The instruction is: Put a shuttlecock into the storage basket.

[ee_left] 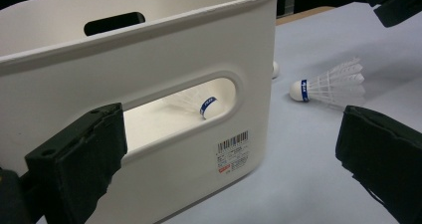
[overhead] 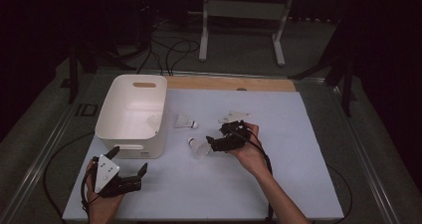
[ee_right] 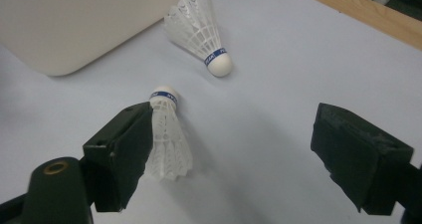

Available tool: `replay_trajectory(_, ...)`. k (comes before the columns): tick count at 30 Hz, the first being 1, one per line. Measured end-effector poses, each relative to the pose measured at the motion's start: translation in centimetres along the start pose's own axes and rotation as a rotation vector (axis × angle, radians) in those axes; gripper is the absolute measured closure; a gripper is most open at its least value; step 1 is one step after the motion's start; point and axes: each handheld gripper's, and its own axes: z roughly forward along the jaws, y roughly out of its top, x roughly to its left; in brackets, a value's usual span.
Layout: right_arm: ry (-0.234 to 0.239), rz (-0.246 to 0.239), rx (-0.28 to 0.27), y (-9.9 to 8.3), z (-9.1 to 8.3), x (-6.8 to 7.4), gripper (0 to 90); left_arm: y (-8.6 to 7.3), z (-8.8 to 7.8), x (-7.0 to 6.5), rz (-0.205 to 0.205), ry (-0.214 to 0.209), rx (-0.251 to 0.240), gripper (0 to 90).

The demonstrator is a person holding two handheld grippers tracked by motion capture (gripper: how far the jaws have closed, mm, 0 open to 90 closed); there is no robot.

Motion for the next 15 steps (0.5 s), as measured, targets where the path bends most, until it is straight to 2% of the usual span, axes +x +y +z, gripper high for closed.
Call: replay_trajectory(15, -0.002, -0.039, 0.040, -0.61, 0.79, 0.61, 16.8, -0.01, 0.03, -0.02, 0.001, -0.002, 0.002, 0.2)
